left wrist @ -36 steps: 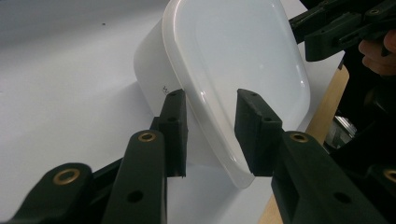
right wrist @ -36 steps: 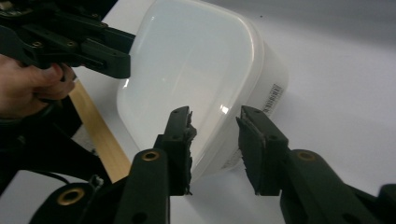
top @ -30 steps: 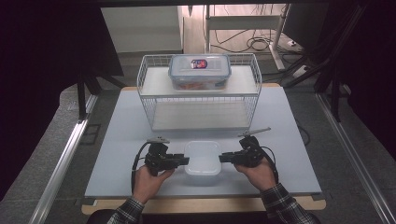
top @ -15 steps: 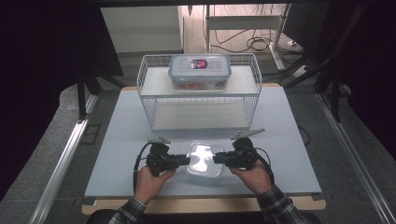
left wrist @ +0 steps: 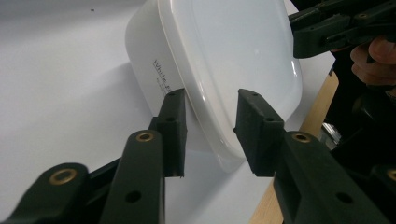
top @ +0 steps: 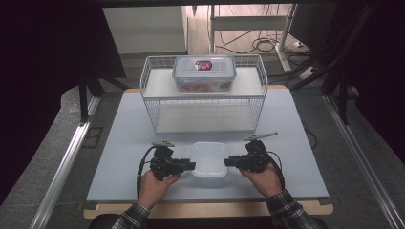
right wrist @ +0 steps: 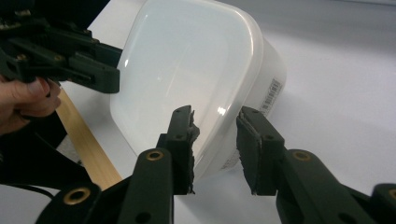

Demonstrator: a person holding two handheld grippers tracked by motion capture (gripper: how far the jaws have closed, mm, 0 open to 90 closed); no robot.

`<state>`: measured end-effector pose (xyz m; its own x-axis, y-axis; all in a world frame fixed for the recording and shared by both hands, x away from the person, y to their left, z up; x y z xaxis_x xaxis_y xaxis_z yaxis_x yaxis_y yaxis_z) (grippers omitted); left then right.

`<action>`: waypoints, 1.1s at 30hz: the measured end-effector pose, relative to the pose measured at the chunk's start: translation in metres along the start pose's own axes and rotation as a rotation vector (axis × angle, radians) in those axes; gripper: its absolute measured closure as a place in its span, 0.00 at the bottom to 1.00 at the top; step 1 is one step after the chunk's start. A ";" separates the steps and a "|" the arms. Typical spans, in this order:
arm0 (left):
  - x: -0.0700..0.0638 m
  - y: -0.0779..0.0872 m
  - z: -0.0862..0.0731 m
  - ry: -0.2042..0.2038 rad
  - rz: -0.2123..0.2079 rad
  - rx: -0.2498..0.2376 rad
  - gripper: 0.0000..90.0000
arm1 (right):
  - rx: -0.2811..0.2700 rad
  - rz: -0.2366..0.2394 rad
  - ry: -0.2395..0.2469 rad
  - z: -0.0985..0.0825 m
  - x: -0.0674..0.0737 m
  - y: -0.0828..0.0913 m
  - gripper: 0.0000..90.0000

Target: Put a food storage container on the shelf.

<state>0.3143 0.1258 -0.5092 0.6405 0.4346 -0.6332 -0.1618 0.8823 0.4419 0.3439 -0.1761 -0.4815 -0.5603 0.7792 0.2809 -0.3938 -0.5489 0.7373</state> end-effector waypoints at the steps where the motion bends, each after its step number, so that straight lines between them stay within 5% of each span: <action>1: 0.000 -0.001 0.000 0.001 0.001 0.006 0.67 | 0.005 0.007 -0.009 0.001 -0.001 -0.001 0.76; 5: 0.001 0.000 0.002 0.011 0.006 0.001 0.65 | 0.010 0.019 -0.035 0.003 -0.003 -0.003 0.76; 11: -0.001 0.005 0.005 0.023 0.036 -0.041 0.76 | 0.005 -0.005 -0.048 0.005 0.000 -0.004 0.78; 17: 0.004 0.011 0.001 0.051 0.015 -0.097 0.88 | -0.046 -0.017 -0.054 0.004 0.001 -0.002 0.88; 22: -0.001 0.009 0.002 0.014 0.074 -0.086 0.88 | -0.106 -0.038 -0.010 0.003 0.006 0.000 0.88; 33: -0.015 0.019 0.016 -0.055 0.107 -0.122 0.87 | -0.180 -0.042 0.048 0.015 0.012 0.015 0.88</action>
<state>0.3140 0.1333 -0.4809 0.6541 0.5193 -0.5500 -0.3187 0.8486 0.4222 0.3423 -0.1704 -0.4581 -0.5733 0.7895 0.2193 -0.5392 -0.5650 0.6245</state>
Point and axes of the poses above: each handheld gripper's, and its own axes: y roughly backward along the jaws, z roughly out of its top, x roughly to its left, the point moved 1 cm from there along -y, roughly forward along the jaws, and after that the axes turned 13 degrees about -z, right-handed, at the moved point
